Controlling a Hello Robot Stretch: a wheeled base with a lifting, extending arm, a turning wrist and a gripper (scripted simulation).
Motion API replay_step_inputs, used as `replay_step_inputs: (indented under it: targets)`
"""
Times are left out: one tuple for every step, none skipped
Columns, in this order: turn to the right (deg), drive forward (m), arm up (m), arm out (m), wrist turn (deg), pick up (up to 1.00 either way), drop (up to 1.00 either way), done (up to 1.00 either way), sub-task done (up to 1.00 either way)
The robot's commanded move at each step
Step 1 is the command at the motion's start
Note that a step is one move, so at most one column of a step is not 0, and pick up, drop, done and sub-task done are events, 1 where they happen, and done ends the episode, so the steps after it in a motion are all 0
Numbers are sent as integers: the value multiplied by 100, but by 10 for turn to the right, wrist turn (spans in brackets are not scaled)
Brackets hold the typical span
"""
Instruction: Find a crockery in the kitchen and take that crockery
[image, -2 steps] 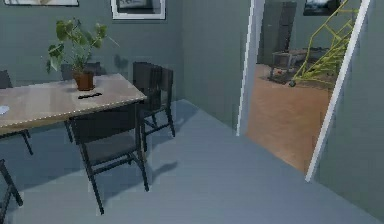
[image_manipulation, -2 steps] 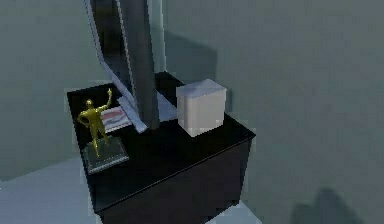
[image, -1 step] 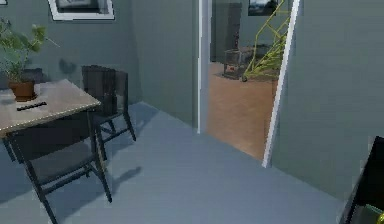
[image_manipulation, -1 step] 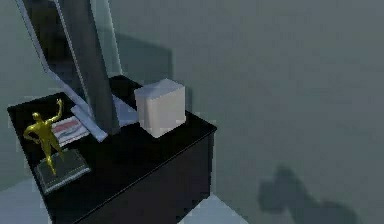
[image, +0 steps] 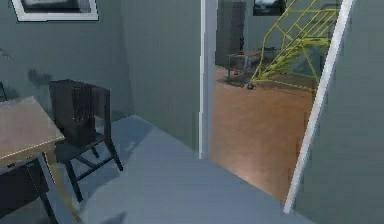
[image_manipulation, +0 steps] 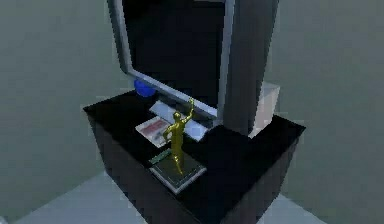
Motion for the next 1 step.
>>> replay_step_inputs:
  targets:
    - [120, 0, 0, 0, 0, 0, 0, 0, 0]
